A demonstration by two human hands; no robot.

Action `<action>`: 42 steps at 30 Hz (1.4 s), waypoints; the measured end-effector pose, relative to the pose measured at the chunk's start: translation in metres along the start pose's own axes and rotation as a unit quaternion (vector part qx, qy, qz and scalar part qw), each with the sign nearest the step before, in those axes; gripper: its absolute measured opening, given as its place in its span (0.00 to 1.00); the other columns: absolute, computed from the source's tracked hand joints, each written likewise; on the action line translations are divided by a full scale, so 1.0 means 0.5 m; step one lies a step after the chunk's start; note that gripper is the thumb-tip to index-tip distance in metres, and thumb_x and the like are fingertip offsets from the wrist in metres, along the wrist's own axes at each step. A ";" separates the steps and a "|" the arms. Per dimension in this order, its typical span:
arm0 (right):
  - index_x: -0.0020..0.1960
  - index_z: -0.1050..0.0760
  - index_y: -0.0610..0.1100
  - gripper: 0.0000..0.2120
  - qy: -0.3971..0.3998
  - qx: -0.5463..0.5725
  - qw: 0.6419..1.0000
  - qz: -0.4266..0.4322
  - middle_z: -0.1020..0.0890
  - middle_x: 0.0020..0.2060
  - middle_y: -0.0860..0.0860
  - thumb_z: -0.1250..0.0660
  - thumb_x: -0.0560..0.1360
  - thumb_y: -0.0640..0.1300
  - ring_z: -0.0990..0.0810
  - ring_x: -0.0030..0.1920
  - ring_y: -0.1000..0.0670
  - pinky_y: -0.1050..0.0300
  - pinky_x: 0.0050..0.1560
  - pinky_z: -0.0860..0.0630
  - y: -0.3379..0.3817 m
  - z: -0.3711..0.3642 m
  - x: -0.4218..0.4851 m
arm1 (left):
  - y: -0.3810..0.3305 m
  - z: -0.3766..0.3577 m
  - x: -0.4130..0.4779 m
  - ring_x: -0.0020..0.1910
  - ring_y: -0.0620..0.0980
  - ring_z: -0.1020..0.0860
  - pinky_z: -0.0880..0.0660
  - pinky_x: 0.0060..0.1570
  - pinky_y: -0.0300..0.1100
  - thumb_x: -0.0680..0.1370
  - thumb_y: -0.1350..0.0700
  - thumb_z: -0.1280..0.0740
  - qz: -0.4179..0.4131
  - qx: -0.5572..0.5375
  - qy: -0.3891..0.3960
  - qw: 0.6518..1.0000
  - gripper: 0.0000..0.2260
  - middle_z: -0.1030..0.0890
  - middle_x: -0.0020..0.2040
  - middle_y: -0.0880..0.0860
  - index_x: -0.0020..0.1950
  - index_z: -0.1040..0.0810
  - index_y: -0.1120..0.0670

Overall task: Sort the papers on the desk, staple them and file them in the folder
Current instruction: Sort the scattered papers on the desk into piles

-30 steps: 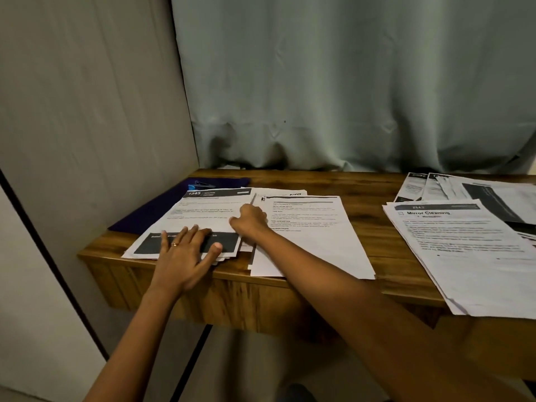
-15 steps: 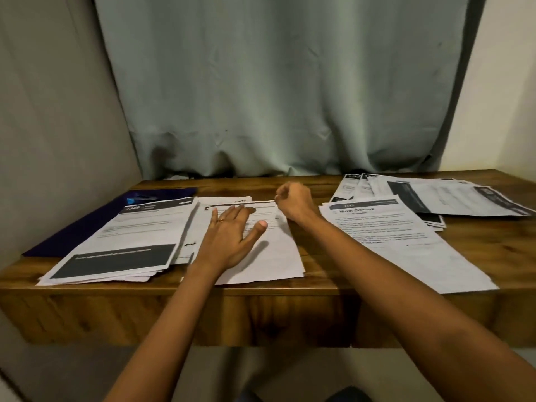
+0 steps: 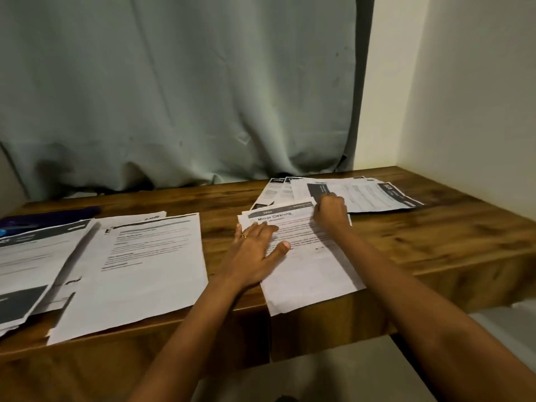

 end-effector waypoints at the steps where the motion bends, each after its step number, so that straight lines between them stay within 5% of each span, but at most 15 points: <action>1: 0.63 0.28 0.38 0.16 0.000 -0.032 0.999 -0.011 0.25 0.61 0.40 0.38 0.77 0.40 0.28 0.61 0.40 0.48 0.59 0.29 -0.030 0.007 0.009 | -0.012 -0.011 0.012 0.75 0.48 0.42 0.60 0.73 0.53 0.77 0.32 0.55 -0.005 0.004 0.005 1.000 0.32 0.36 0.75 0.50 0.74 0.38 0.50; 7: 0.77 0.48 0.48 0.29 0.146 -0.086 0.985 -0.023 0.48 0.76 0.43 0.41 0.80 0.48 0.47 0.75 0.39 0.43 0.74 0.45 -0.150 0.003 0.045 | -0.079 -0.055 0.077 0.77 0.48 0.48 0.59 0.75 0.50 0.79 0.35 0.52 -0.024 -0.019 0.058 0.998 0.29 0.43 0.77 0.49 0.76 0.41 0.46; 11: 0.75 0.40 0.50 0.22 0.187 -0.065 0.980 0.007 0.36 0.73 0.43 0.48 0.82 0.52 0.36 0.71 0.41 0.41 0.73 0.42 -0.182 0.003 0.031 | -0.121 -0.068 0.116 0.77 0.48 0.48 0.54 0.74 0.48 0.79 0.36 0.49 -0.034 -0.040 0.098 0.994 0.27 0.45 0.78 0.48 0.76 0.42 0.45; 16: 0.63 0.27 0.47 0.18 0.163 0.030 0.986 0.006 0.23 0.62 0.45 0.43 0.80 0.55 0.26 0.61 0.42 0.41 0.68 0.35 -0.219 0.030 0.016 | -0.132 -0.104 0.149 0.77 0.48 0.47 0.55 0.74 0.49 0.78 0.35 0.49 -0.044 -0.038 0.119 0.991 0.28 0.45 0.78 0.47 0.76 0.42 0.43; 20: 0.55 0.24 0.48 0.15 0.159 0.063 0.985 0.004 0.20 0.56 0.46 0.42 0.79 0.57 0.25 0.59 0.43 0.38 0.68 0.38 -0.262 0.050 0.003 | -0.119 -0.145 0.155 0.77 0.47 0.48 0.56 0.75 0.50 0.76 0.32 0.52 -0.041 -0.023 0.135 0.990 0.30 0.45 0.78 0.46 0.76 0.43 0.43; 23: 0.52 0.24 0.47 0.18 0.141 0.088 0.986 -0.005 0.19 0.54 0.47 0.44 0.79 0.59 0.25 0.57 0.43 0.38 0.69 0.40 -0.283 0.063 -0.011 | -0.106 -0.164 0.153 0.77 0.46 0.50 0.58 0.74 0.48 0.67 0.22 0.61 -0.034 -0.025 0.140 0.989 0.42 0.47 0.78 0.45 0.76 0.44 0.41; 26: 0.45 0.23 0.44 0.19 0.106 0.147 0.983 -0.036 0.19 0.45 0.47 0.38 0.76 0.60 0.22 0.50 0.46 0.43 0.57 0.27 -0.298 0.066 -0.018 | -0.099 -0.174 0.158 0.77 0.45 0.51 0.58 0.75 0.48 0.66 0.22 0.62 -0.027 -0.017 0.135 0.990 0.42 0.48 0.78 0.44 0.76 0.45 0.40; 29: 0.44 0.23 0.44 0.13 0.088 0.157 0.982 -0.052 0.19 0.45 0.48 0.30 0.72 0.55 0.24 0.51 0.46 0.49 0.50 0.24 -0.305 0.064 -0.018 | -0.099 -0.178 0.157 0.77 0.45 0.52 0.58 0.75 0.49 0.61 0.20 0.67 -0.028 -0.012 0.135 0.990 0.47 0.49 0.78 0.44 0.76 0.46 0.39; 32: 0.56 0.25 0.46 0.14 0.095 0.137 0.985 -0.047 0.22 0.59 0.47 0.31 0.74 0.51 0.27 0.60 0.45 0.47 0.61 0.27 -0.304 0.063 -0.016 | -0.101 -0.176 0.157 0.77 0.45 0.52 0.58 0.75 0.48 0.58 0.19 0.69 -0.026 -0.018 0.134 0.990 0.51 0.48 0.78 0.44 0.76 0.46 0.39; 36: 0.66 0.28 0.49 0.17 0.150 0.099 0.983 -0.037 0.30 0.70 0.48 0.37 0.78 0.45 0.37 0.72 0.44 0.40 0.75 0.51 -0.307 0.062 -0.014 | -0.105 -0.174 0.157 0.77 0.45 0.51 0.58 0.74 0.47 0.57 0.19 0.70 -0.023 -0.021 0.130 0.991 0.52 0.48 0.78 0.43 0.76 0.46 0.39; 42: 0.55 0.21 0.53 0.19 0.268 0.101 0.954 -0.085 0.28 0.64 0.53 0.39 0.76 0.32 0.31 0.66 0.48 0.56 0.62 0.30 -0.400 0.166 -0.027 | -0.101 -0.176 0.158 0.77 0.45 0.52 0.58 0.75 0.49 0.64 0.22 0.64 -0.019 -0.023 0.135 0.990 0.43 0.48 0.78 0.43 0.75 0.45 0.39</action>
Point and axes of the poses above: each hand's wrist, its own x-axis towards the middle knuckle, its own z-axis out of the back of the hand, y = z × x, the point moved 5 cm from there along x, towards the middle knuckle
